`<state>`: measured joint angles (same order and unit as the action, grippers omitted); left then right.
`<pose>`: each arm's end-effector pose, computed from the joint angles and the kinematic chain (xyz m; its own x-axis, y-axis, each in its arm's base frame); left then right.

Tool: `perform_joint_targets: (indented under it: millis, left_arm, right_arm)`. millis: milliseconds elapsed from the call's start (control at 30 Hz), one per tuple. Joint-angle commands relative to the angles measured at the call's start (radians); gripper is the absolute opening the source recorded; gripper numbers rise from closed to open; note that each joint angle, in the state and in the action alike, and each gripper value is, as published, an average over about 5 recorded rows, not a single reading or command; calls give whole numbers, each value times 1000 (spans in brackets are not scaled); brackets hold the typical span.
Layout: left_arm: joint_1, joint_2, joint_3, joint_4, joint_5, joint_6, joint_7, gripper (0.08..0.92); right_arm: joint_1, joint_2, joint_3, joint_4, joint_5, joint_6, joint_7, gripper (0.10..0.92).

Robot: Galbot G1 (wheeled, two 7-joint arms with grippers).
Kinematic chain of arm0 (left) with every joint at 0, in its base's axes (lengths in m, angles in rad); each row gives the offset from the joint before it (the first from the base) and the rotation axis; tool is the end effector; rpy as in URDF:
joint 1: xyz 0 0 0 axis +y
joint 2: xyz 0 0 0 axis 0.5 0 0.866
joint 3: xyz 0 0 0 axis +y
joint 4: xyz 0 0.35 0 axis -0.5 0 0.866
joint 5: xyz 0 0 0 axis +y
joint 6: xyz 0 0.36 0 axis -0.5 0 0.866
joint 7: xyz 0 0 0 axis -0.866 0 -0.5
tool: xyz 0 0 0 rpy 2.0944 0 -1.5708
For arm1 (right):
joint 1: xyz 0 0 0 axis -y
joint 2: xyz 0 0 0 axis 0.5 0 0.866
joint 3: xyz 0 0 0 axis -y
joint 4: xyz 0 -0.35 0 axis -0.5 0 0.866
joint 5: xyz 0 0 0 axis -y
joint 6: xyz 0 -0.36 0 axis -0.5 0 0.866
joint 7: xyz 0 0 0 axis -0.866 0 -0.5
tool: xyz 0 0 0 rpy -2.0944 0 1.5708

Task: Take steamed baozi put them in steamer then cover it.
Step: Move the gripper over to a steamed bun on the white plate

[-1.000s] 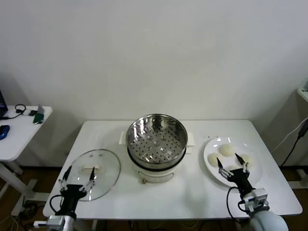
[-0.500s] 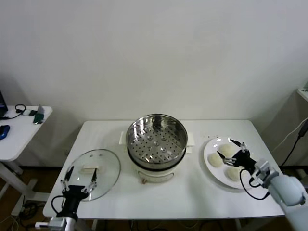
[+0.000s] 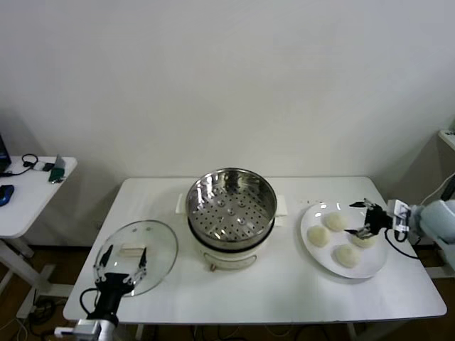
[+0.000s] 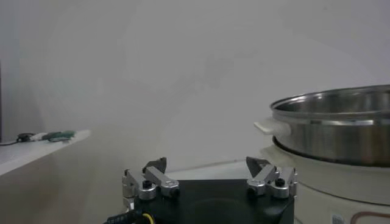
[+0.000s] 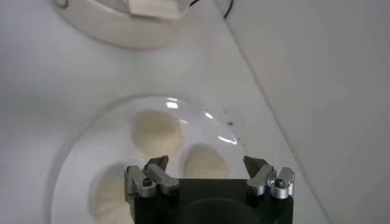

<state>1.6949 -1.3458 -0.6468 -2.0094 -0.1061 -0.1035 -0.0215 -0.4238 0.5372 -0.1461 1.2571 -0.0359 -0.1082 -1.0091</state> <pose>0.1474 0.0830 -0.3413 -0.9960 -0.0195 0.0877 -0.0061 0.9885 0.1508 0.4623 -0.2874 -0.1831 -0.4321 -0.2777 0.8580 -0.8949 0.2498 -0.3698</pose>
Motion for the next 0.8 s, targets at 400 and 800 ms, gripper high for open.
perform_joint_targets:
  millis: [400, 800]
  left_arm:
    - [-18, 14, -12, 2, -28, 25, -2, 823]
    - [-41, 25, -18, 13, -24, 37, -3, 823]
  right_arm:
    - [576, 314, -546, -547, -242, 142, -214, 823]
    - [533, 471, -541, -725, -313, 193, -210, 823]
